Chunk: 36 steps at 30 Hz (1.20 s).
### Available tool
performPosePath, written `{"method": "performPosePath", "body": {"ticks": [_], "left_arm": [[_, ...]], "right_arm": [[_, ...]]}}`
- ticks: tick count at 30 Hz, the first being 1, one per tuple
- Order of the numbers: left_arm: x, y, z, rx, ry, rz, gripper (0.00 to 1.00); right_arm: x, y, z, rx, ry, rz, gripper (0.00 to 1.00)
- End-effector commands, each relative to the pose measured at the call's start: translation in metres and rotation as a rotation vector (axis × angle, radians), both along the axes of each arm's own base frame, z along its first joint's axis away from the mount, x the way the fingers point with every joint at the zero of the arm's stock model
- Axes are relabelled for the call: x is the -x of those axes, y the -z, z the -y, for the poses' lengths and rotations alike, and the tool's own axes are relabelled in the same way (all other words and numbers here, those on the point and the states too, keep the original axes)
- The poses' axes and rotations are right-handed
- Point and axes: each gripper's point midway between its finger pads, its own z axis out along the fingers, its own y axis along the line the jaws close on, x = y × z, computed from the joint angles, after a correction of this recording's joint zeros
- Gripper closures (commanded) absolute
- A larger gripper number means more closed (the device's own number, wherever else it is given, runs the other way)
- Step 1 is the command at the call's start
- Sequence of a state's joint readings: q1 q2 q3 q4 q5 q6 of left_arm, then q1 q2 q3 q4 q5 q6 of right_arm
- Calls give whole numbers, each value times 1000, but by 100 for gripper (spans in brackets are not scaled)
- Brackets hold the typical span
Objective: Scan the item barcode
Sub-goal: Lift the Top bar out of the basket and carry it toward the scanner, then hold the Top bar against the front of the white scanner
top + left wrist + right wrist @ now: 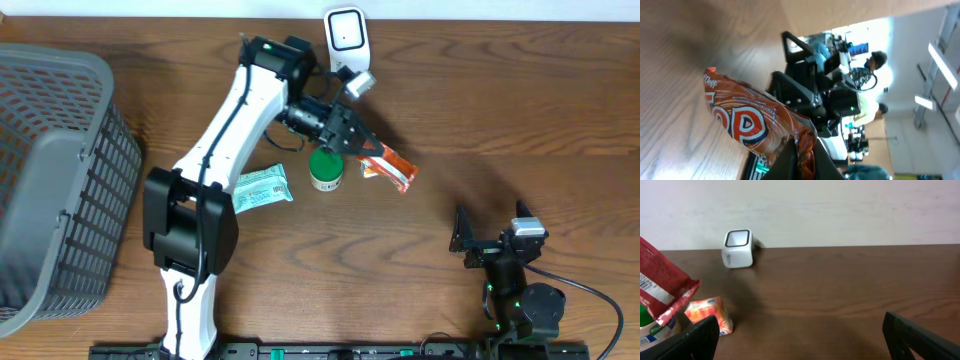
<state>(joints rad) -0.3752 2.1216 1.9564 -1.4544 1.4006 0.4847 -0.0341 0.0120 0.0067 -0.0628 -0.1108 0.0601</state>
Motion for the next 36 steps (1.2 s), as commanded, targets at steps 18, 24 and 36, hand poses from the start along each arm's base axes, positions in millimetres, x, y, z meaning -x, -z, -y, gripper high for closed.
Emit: {"method": "performPosePath", "body": {"ticks": [18, 24, 36], "left_arm": [[-46, 26, -78, -144, -176, -14, 92], [-48, 31, -85, -233, -200, -57, 93], [-84, -9, -117, -627, -412, 204, 93]], "right_arm": [[0, 1, -2, -10, -5, -2, 1], [0, 1, -2, -10, -5, -2, 0], [0, 1, -2, -10, -5, -2, 1]]}}
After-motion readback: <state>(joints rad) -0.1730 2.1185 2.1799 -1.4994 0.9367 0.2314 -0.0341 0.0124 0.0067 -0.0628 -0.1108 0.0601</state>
